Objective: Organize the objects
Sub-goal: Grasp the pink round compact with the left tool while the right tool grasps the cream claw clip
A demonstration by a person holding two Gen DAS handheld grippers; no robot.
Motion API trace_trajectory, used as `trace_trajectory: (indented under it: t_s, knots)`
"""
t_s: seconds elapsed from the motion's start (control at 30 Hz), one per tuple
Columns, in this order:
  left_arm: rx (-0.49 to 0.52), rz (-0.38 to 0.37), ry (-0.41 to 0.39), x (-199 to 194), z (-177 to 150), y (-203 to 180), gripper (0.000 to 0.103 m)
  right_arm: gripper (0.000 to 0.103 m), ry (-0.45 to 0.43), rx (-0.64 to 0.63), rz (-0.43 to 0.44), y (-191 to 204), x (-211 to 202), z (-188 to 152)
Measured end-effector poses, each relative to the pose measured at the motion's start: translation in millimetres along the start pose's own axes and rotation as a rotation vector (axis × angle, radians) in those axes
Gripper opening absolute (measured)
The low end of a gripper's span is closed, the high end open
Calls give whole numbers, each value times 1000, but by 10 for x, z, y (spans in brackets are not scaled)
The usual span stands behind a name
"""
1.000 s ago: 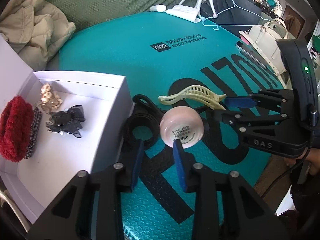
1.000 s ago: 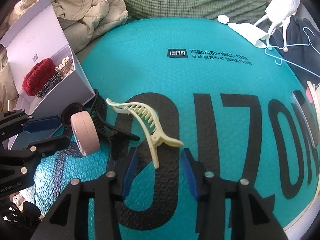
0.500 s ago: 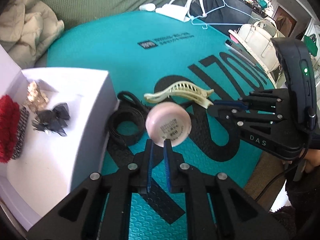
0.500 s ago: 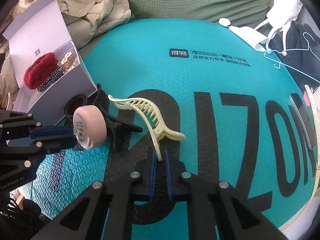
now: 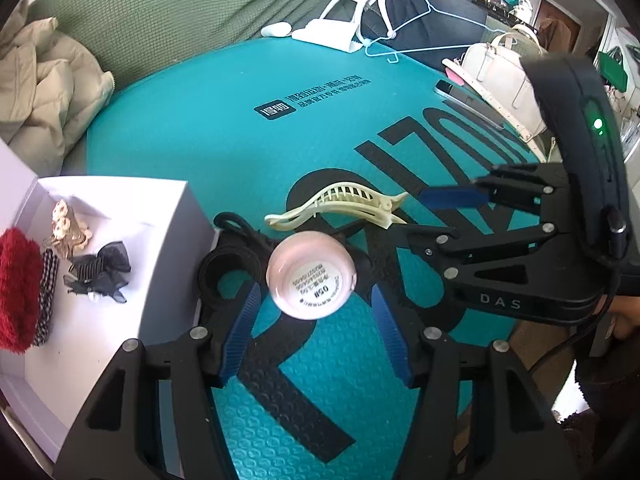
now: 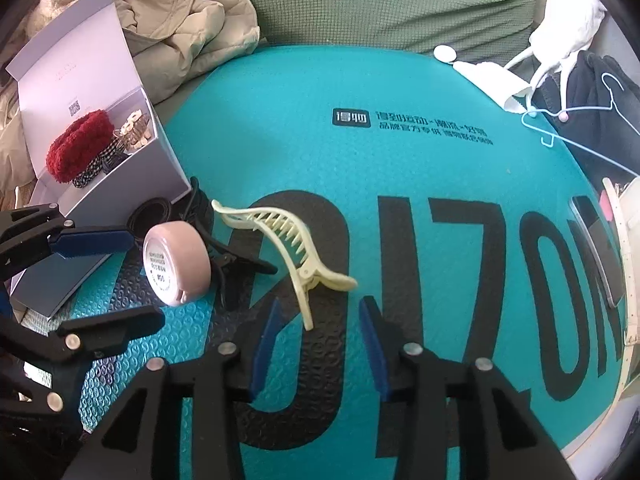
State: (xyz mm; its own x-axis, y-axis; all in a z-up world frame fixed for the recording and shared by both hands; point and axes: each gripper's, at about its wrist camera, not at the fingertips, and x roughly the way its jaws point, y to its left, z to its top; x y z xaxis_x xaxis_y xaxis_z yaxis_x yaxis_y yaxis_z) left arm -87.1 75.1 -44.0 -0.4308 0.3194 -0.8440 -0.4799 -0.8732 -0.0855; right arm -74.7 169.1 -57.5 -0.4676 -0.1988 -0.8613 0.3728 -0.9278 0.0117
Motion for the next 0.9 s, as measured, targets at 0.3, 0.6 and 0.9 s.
trace_trajectory:
  t_s: [0.3,0.6,0.9]
  knots:
    - [-3,-13,-30,150,131,10,57,50,14,-60,34,-32,192,179]
    - [-25,-63,-43,149,117,31,36,33,20,-92,45,31,198,160]
    - [-28,-93,-11,121,-67,-8,27,33,44,-78,-4,106,86,-25]
